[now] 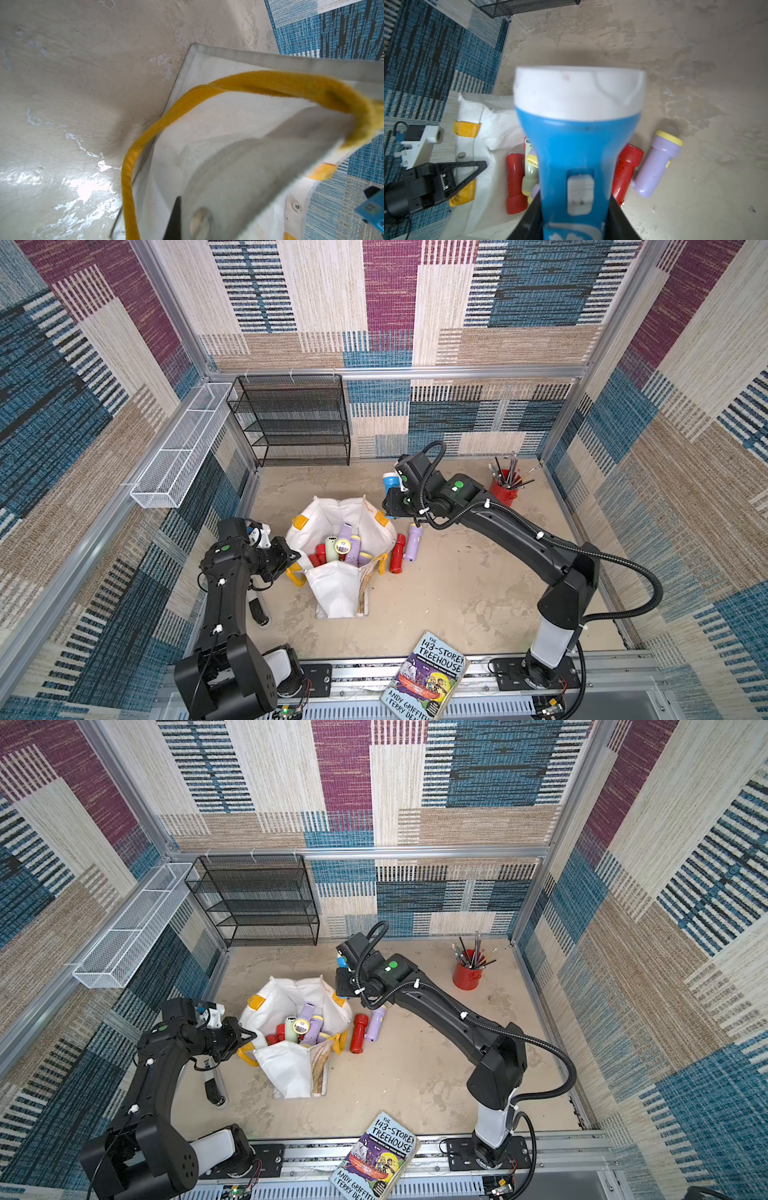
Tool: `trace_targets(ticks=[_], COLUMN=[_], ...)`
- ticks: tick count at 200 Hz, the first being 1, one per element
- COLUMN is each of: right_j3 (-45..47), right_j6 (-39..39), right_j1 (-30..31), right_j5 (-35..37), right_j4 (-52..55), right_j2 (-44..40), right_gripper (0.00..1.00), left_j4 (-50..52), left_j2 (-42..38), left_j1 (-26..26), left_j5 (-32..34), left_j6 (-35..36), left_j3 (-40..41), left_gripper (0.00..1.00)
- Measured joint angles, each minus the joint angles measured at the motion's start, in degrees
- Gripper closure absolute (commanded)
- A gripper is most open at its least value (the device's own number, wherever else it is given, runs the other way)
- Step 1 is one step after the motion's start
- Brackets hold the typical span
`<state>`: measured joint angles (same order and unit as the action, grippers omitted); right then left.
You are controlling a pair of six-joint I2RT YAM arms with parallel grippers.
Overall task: Put the flashlights into the tote bags
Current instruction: Place the flashlight in the canvas bag.
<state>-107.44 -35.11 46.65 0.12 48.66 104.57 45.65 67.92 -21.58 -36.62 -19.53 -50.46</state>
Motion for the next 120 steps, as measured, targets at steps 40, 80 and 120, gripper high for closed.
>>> trace_targets(ticks=[40, 80, 120], right_j3=[-8.57, -16.94, -21.24], right_j6=[1.64, 2.99, 4.15], right_j1=[3.32, 6.21, 8.57], right_j5=[-2.84, -6.05, -9.09], right_j4=[0.0, 0.7, 2.19], right_j2=[7.13, 13.84, 18.88], right_gripper=[0.71, 0.71, 0.71], left_j4=[0.0, 0.0, 0.0], left_j2=[-0.07, -0.11, -0.13], left_j1=[0.0, 0.02, 0.02], left_j5=[0.0, 0.0, 0.0], left_j6=[0.0, 0.0, 0.0], left_j3=[0.0, 0.0, 0.0], left_gripper=[1.0, 1.0, 1.0])
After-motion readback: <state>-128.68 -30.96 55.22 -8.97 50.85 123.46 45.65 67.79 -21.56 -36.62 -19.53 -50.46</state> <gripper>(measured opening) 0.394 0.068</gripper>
